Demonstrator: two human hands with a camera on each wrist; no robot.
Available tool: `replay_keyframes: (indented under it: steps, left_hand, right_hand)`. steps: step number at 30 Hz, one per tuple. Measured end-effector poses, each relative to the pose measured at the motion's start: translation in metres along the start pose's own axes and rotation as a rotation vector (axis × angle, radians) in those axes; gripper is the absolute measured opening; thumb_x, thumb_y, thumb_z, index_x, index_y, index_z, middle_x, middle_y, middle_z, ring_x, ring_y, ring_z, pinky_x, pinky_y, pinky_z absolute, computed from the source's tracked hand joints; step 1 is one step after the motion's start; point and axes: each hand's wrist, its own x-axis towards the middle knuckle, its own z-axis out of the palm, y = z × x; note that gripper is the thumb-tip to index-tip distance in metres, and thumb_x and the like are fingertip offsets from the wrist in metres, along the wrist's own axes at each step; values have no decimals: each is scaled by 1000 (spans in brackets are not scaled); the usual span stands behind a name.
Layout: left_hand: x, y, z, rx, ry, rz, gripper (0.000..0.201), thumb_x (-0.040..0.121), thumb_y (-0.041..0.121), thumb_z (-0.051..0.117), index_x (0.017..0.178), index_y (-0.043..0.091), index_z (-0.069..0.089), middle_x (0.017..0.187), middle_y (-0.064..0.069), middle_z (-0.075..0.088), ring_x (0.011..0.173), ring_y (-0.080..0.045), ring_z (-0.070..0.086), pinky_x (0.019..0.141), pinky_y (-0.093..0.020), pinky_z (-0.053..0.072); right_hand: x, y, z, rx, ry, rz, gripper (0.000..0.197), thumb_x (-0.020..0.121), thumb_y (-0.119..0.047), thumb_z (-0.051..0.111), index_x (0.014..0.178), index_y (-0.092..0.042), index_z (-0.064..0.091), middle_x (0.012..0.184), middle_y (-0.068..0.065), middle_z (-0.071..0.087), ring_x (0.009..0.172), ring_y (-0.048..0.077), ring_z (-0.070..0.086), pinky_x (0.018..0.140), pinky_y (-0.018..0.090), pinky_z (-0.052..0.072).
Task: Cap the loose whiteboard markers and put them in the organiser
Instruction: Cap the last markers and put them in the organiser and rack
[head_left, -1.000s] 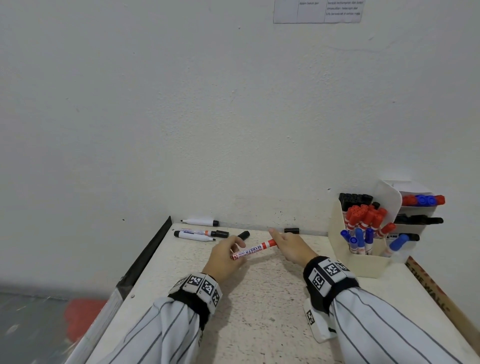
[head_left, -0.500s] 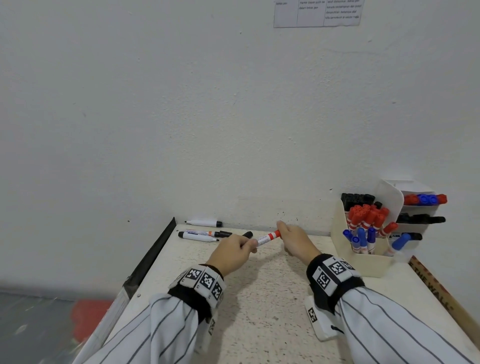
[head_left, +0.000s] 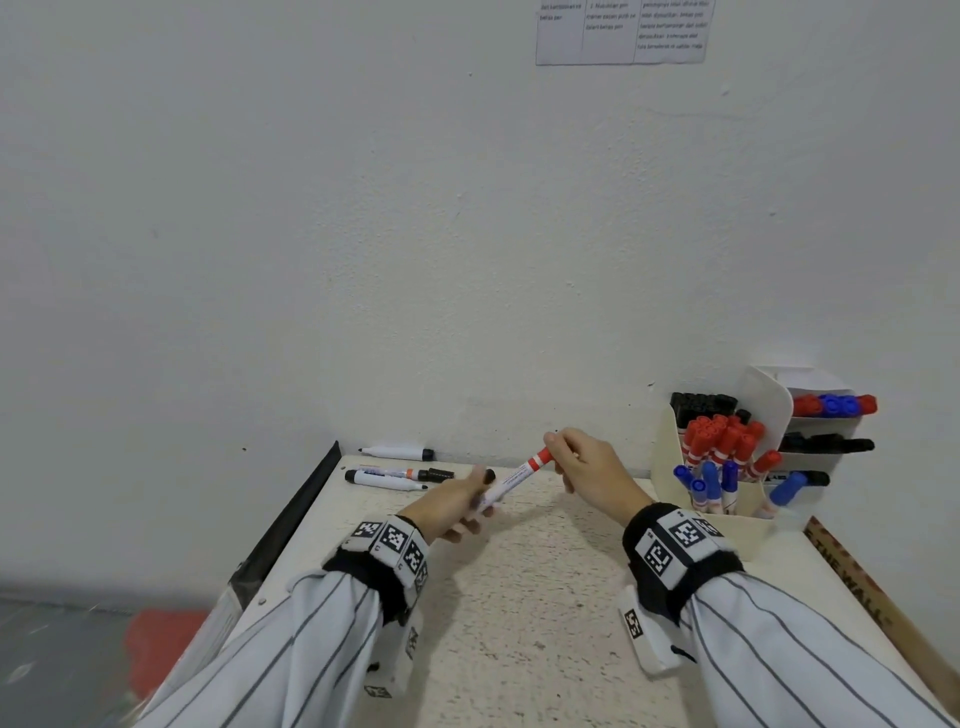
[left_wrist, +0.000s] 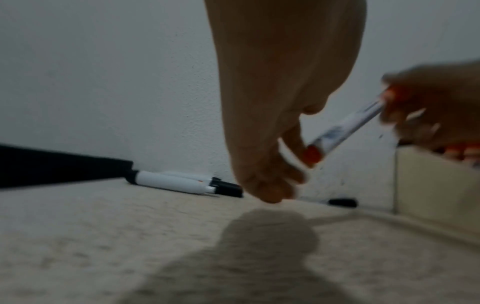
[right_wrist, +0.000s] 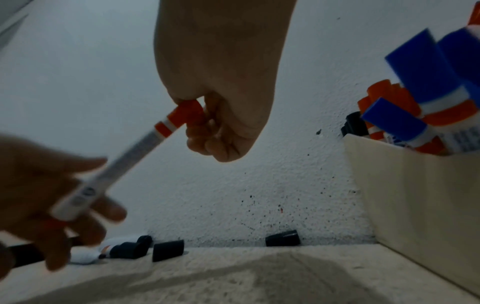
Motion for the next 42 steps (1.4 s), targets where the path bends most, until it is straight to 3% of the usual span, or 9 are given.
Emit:
replay_keyframes:
  steps: [4,8,12,18,23,28,32,36,42]
  left_hand:
    - [27,-33,-23,506,214,-63,45,98,34,39,137,12,43,144,-10,38,133,-26,34,110,-36,30]
    - [38,-49,-35,725,408,-141,46,98,28,40,142,14,36,150,-11,25,138,-29,27,110,-40,30]
    - [50,-58,-40,892,339,-196,53,98,29,38,148,17,22,156,-7,15,144,-27,12,115,-45,17]
    - [47,-53,-38,1095,358,-239,47,96,30,33,143,25,27,145,-3,30,137,-22,29,114,-45,19]
    - [43,-50,-40,1065,369,-229,35,96,28,41,131,23,42,135,-3,34,129,-22,37,107,-38,32]
    - [39,-48,-39,1047,375,-171,26,97,19,35,118,27,47,132,2,45,125,-18,42,105,-38,32]
    - [37,-44,-37,958,381,-133,23,100,28,31,118,25,46,128,3,50,119,-18,48,100,-37,34]
    - [41,-39,-33,701,357,-96,27,101,28,34,118,11,45,122,-8,55,110,-23,54,90,-33,41]
    - [40,-28,-13,535,361,-48,32,101,20,34,119,-2,48,80,3,44,115,-30,51,91,-31,39]
  right_hand:
    - [1,-3,-28,76,204,-35,18,97,-23,47,81,-18,53,72,-1,59,48,8,52,45,12,39]
    - [1,-6,-64,118,364,-87,7,97,-19,46,93,-15,50,85,7,66,51,9,55,50,17,45]
    - [-7,-8,-106,-14,484,-147,9,98,-17,44,103,-12,48,89,2,63,67,4,59,58,13,49]
    - [-14,11,-163,-242,555,-37,9,98,-19,41,103,-17,47,94,8,64,80,22,62,79,35,52]
    - [-18,13,-171,-349,528,3,7,98,-16,39,99,-16,47,85,13,63,75,23,60,61,21,45]
    - [-13,15,-159,-524,343,54,18,95,-14,50,109,-8,60,104,8,55,95,14,48,81,19,34]
    - [-10,21,-152,-487,409,54,18,91,-10,56,108,-8,59,104,4,51,92,11,50,63,8,33]
    - [-9,22,-150,-482,439,32,6,89,-7,58,93,-11,57,96,2,52,79,7,50,65,10,40]
    - [-6,18,-147,-528,338,76,14,92,-3,52,103,-3,60,93,0,52,73,3,45,59,-1,37]
